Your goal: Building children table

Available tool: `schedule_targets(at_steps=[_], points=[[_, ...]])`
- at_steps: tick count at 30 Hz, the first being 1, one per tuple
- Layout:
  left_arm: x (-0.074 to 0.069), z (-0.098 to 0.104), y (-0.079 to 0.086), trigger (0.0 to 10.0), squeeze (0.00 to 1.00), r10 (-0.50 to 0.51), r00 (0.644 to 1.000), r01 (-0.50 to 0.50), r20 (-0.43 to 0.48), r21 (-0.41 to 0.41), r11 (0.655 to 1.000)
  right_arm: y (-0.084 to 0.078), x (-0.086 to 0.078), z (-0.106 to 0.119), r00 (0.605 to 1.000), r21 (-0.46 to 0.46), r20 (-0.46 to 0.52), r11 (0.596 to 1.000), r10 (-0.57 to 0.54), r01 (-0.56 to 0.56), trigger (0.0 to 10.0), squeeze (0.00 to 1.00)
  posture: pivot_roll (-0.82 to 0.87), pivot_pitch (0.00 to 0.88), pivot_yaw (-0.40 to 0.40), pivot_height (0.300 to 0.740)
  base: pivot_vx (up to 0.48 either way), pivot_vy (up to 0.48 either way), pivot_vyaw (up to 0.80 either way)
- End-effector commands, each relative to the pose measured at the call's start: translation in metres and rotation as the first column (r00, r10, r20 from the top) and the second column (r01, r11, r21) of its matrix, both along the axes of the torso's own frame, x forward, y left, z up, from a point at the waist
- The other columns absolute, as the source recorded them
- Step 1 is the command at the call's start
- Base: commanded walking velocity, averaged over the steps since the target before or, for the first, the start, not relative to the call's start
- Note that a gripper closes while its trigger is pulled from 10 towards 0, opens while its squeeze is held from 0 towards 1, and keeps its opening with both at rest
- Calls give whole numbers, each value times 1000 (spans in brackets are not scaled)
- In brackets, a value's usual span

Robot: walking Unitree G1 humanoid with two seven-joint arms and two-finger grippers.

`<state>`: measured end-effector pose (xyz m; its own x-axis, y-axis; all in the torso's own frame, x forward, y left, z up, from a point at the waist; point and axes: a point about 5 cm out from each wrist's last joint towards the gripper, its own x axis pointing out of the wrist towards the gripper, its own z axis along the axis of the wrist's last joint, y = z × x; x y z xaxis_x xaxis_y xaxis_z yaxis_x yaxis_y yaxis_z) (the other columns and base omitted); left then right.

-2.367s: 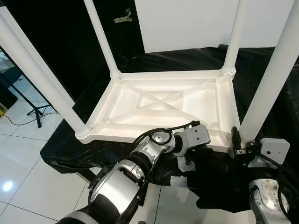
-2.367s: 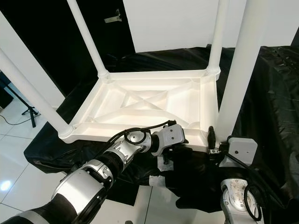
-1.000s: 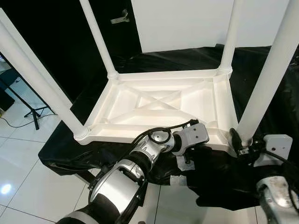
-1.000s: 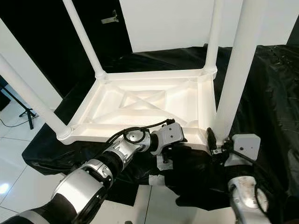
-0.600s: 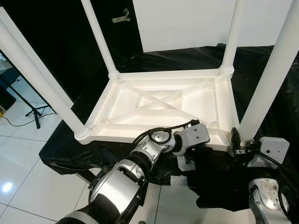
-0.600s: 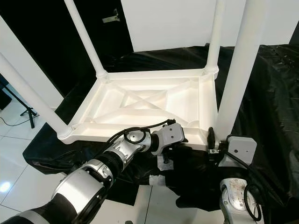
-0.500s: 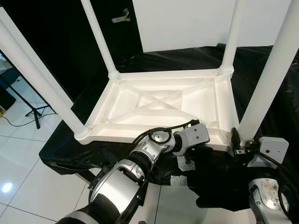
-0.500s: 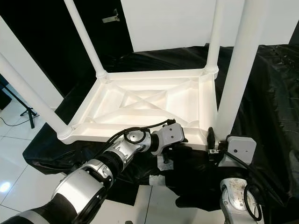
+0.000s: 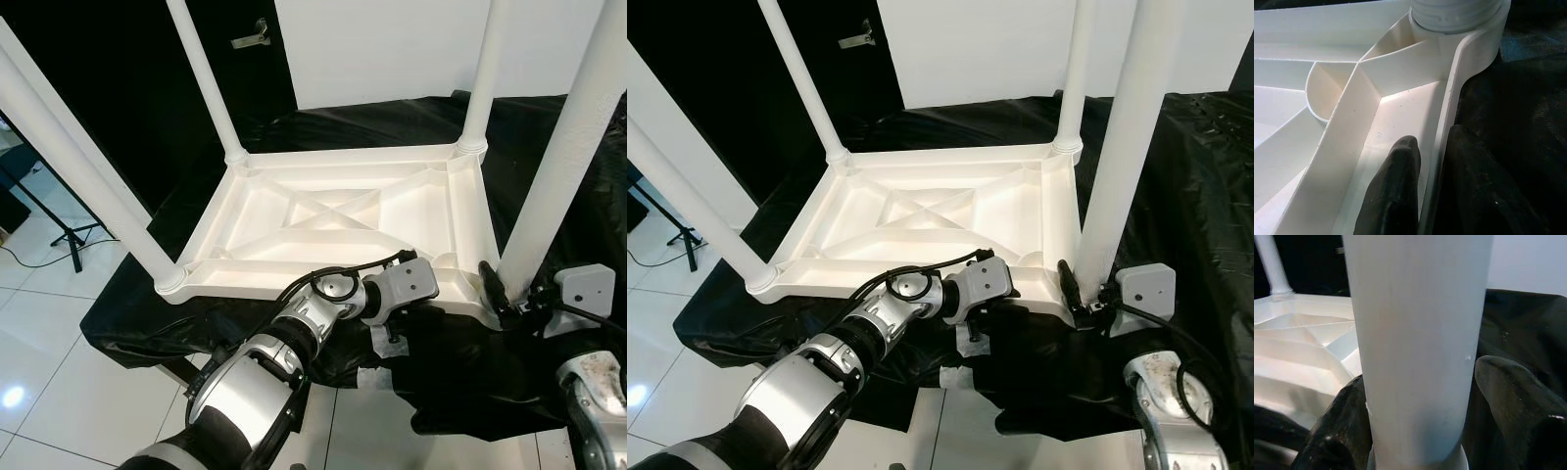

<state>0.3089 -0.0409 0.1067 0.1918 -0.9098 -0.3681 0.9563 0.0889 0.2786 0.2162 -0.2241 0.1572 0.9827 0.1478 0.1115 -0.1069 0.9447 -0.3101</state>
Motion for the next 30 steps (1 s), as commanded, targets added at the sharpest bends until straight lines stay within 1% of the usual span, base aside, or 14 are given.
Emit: schedule_targets(at_steps=[1, 2, 6, 7, 9, 13, 15, 16, 17, 18, 21, 25, 28, 30], points=[[-7, -19, -1, 10000, 0, 58, 997, -56, -43, 37, 998, -1, 1, -2, 999, 4, -26, 1000, 21, -21, 10000, 0, -74, 0, 133, 740, 0, 0, 0], [-8, -19, -2, 10000, 0, 57, 997, -56, -43, 38, 998, -3, 0, -8, 997, -7, -73, 999, 36, -37, 0, 0, -74, 0, 132, 740, 0, 0, 0], [-8, -19, -2, 10000, 0, 56, 997, -55, -43, 37, 998, -1, -5, -22, 989, 27, -145, 999, 35, -31, 0, 0, -74, 0, 133, 740, 0, 0, 0], [-8, -19, -2, 10000, 0, 56, 997, -55, -43, 37, 998, -1, -5, -22, 989, 27, -145, 999, 35, -31, 0, 0, -74, 0, 133, 740, 0, 0, 0], [-8, -19, -2, 10000, 0, 56, 998, -54, -43, 39, 998, 8, -9, -23, 992, 88, -125, 996, 9, 2, 0, 0, -75, 0, 135, 740, 0, 0, 0], [-8, -19, -2, 10000, 0, 53, 998, -52, -44, 40, 998, 13, -11, -22, 994, 110, -94, 992, -51, 61, 0, 0, -78, 0, 138, 740, 0, 0, 0], [-9, -19, -2, 10000, 0, 51, 998, -49, -45, 40, 998, 13, -15, -21, 982, 131, -43, 973, -185, 189, 0, 0, -78, 0, 136, 740, 0, 0, 0], [-9, -19, -2, 10000, 0, 51, 998, -49, -45, 40, 998, 13, -15, -21, 982, 131, -43, 973, -185, 189, 0, 0, -78, 0, 136, 740, 0, 0, 0], [-9, -19, -3, 10000, 0, 51, 998, -49, -44, 40, 998, 13, -18, -23, 960, 140, -28, 949, -280, 281, 0, 0, -78, 0, 139, 740, 0, 0, 0], [-9, -19, -3, 10000, 0, 50, 998, -49, -44, 40, 998, 14, -21, -26, 940, 146, -23, 929, -340, 340, 0, 0, -78, 0, 139, 740, 0, 0, 0], [-10, -18, -5, 10000, 0, 42, 998, -40, -45, 39, 998, 20, -25, -28, 925, 123, -4, 918, -380, 377, 0, 0, -80, 0, 144, 740, 0, 0, 0], [-9, -18, -4, 10000, 0, 41, 998, -39, -42, 42, 998, 15, -22, -22, 909, 114, 30, 904, -417, 411, 0, 0, -76, 0, 142, 740, 0, 0, 0], [-8, -18, -3, 10000, 0, 45, 998, -43, -40, 43, 998, 21, -21, -21, 912, 118, 37, 908, -409, 403, 0, 0, -71, 0, 141, 740, 0, 0, 0], [-8, -18, -3, 10000, 0, 46, 998, -44, -41, 42, 998, 20, -21, -22, 907, 118, 33, 902, -421, 415, 0, 0, -70, 0, 141, 740, 0, 0, 0]])
